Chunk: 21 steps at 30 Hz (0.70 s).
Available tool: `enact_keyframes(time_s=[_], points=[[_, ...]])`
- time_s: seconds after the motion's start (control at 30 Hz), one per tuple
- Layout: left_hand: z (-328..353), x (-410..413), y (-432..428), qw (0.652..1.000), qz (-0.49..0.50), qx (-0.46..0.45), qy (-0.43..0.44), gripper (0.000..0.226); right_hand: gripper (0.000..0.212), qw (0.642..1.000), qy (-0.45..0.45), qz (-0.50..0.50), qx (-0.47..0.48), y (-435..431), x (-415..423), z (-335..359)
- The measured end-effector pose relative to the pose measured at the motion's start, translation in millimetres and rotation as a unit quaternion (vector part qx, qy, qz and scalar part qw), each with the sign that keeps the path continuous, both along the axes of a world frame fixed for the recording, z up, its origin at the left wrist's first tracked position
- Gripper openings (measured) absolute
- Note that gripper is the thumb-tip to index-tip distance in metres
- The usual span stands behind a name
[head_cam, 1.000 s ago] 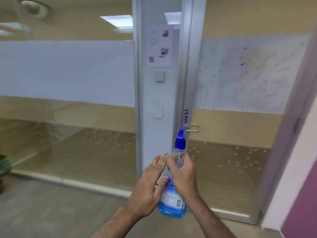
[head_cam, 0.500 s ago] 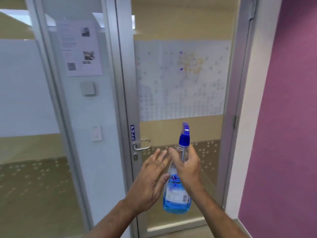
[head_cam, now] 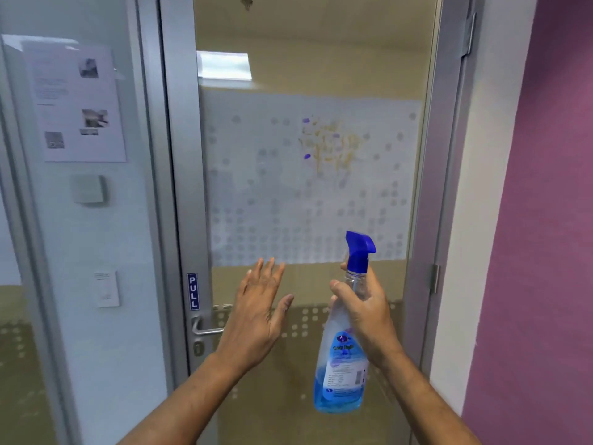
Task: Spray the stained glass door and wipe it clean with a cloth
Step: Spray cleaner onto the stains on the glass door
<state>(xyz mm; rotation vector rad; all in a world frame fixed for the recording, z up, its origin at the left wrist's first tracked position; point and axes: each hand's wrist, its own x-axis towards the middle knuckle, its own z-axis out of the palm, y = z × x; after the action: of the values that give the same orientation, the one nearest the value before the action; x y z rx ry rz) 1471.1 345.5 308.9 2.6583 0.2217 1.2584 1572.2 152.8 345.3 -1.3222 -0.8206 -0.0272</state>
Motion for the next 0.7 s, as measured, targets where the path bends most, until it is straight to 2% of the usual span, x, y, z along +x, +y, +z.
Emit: enact_keyframes(time_s=[0.13,0.43,0.53,0.7], points=[[22,54,22,0.998,0.048,0.023,-0.016,0.069,0.027,0.999,0.035,-0.008,0.038,10,52,12],[71,165,113,0.987,0.123,0.043,-0.089,0.073,0.046,0.999,0.027,0.007,0.036,68,145,32],[86,197,146,0.987,0.125,0.048,-0.092,0.074,0.061,0.997,0.045,-0.001,0.058,93,169,42],[111,243,192,0.984,0.129,0.070,-0.098,0.076,0.040,0.996,0.059,-0.005,0.072,132,207,62]])
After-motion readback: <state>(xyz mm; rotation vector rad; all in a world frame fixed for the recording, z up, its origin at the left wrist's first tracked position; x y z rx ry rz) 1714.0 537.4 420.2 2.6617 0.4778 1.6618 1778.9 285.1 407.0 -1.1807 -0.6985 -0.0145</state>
